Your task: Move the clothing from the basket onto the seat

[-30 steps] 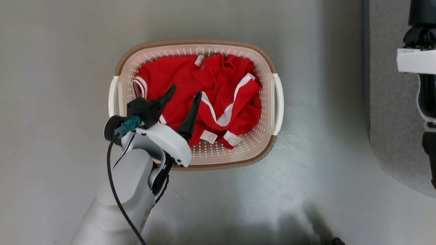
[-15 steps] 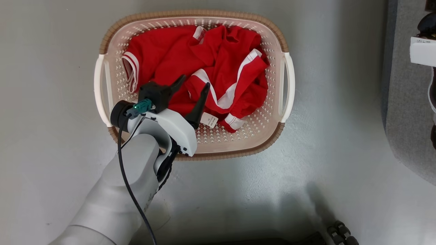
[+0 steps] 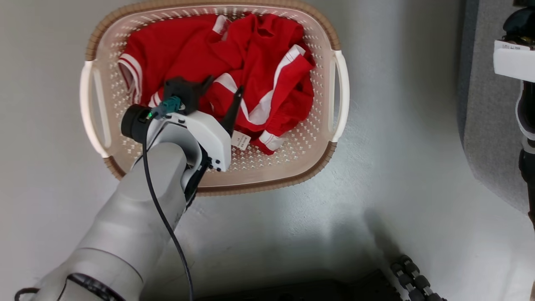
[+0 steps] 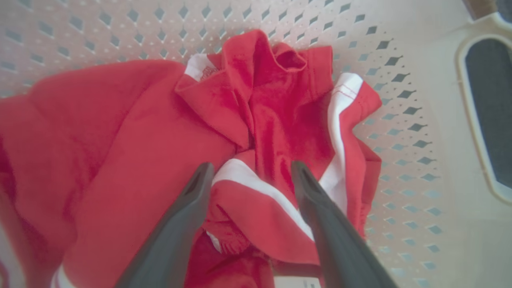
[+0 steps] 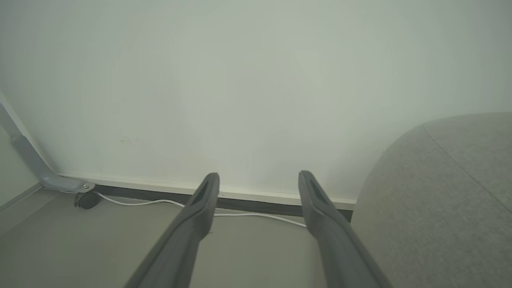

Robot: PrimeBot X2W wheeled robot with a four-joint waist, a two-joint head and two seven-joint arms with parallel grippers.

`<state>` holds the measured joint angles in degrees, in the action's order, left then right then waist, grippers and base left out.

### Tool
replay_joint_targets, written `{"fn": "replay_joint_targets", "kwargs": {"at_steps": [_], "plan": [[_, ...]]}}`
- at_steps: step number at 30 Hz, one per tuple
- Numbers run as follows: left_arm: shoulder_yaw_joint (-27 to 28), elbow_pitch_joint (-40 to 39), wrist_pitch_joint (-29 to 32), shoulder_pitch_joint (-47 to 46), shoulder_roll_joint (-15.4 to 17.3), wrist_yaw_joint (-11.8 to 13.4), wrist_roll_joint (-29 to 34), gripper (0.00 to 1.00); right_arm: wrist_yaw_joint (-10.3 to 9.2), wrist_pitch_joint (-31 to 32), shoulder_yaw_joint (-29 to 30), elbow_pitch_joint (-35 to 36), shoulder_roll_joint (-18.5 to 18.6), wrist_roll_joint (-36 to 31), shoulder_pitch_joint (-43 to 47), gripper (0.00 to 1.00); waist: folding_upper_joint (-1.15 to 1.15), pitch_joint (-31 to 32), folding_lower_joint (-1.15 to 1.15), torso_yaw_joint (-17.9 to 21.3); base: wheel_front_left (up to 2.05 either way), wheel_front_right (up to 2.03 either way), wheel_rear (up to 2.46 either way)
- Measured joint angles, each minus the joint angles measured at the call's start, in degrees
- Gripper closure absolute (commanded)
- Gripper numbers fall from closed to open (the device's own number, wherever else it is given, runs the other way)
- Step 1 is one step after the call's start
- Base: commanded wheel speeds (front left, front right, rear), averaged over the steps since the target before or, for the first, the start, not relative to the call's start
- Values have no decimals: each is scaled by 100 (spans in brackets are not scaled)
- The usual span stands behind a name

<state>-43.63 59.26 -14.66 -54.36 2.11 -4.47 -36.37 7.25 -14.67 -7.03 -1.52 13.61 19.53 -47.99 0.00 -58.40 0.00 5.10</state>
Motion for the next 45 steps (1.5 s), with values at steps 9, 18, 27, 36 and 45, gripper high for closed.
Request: {"fn": "replay_joint_targets", "kwargs": {"at_steps": [9,18,27,36,45], "plan": [[-419,811,198,-465,9,64,-394,0,0,-1,-94,49,-222,10,-64,0,0,-115,0,343,0,0,0],[-715,1156,894,-620,26,85,-712,0,0,0,-68,48,-409,19,-46,0,0,-162,0,612,0,0,0],[-961,1233,1241,-619,30,49,-912,100,0,0,32,42,-447,56,28,0,0,-155,0,673,0,0,0],[-1128,1196,833,-610,31,-9,-1017,100,0,-1,87,38,-432,69,-38,0,0,-59,0,546,0,0,0],[-1267,996,332,-195,26,-89,-1326,100,0,-1,88,-237,-286,69,-19,0,0,572,0,350,0,0,0]]}}
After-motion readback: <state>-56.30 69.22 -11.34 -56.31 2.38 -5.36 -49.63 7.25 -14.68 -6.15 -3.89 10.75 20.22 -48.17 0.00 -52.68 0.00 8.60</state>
